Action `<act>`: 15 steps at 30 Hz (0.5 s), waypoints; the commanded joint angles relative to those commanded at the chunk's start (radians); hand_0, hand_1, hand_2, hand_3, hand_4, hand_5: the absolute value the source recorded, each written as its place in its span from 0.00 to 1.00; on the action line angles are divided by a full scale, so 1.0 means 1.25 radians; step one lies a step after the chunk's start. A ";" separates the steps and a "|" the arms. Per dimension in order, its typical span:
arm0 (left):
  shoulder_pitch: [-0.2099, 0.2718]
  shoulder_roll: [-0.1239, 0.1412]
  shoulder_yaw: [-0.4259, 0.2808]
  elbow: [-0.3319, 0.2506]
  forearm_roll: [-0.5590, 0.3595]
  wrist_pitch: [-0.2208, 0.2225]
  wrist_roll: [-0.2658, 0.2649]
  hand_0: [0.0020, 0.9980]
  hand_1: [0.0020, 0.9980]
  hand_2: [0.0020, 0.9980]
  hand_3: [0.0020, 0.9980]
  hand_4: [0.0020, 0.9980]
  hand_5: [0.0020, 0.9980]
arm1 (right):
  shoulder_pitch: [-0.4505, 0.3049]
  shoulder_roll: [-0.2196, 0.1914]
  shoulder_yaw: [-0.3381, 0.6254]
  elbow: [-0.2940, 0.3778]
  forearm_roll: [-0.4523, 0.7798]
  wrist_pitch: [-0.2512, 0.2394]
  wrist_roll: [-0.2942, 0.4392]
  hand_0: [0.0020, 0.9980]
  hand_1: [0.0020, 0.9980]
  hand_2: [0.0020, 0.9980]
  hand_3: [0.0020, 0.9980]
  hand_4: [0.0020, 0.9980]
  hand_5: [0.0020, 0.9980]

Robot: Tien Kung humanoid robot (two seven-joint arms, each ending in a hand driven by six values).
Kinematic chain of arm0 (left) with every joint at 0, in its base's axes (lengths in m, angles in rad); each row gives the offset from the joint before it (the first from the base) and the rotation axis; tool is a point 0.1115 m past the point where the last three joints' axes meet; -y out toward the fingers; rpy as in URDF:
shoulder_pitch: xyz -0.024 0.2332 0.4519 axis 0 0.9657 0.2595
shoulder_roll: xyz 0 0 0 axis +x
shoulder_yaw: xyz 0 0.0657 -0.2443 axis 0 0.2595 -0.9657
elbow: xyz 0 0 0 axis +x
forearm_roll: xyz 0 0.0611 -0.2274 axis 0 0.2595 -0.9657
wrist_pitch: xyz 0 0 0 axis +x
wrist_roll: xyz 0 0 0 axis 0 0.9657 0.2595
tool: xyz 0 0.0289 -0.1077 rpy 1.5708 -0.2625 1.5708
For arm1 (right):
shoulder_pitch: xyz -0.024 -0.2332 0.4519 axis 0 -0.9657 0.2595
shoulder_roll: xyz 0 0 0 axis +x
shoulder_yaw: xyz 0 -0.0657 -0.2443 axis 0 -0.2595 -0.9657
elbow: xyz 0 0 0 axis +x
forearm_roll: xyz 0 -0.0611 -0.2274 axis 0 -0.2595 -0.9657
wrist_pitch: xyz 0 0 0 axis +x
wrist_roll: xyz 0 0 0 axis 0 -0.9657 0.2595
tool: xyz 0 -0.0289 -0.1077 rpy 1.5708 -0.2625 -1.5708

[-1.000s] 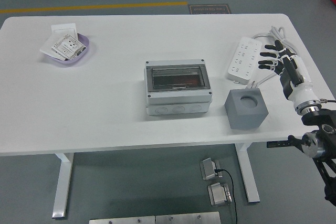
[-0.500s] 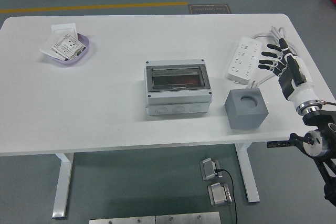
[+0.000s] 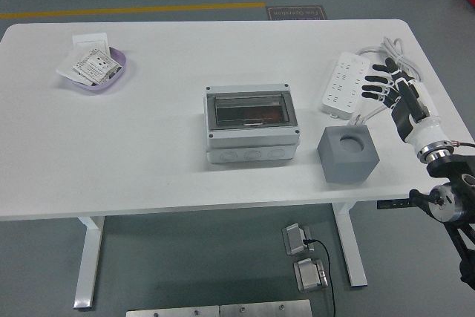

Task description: Pick up the cylinder from the cube,place it in the box,flap close box

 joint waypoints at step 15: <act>-0.006 0.005 -0.070 -0.024 0.095 0.004 0.006 0.64 0.65 0.61 0.65 0.61 0.14 | -0.017 -0.003 0.017 0.012 -0.032 -0.004 -0.001 0.61 0.54 0.59 0.61 0.89 0.66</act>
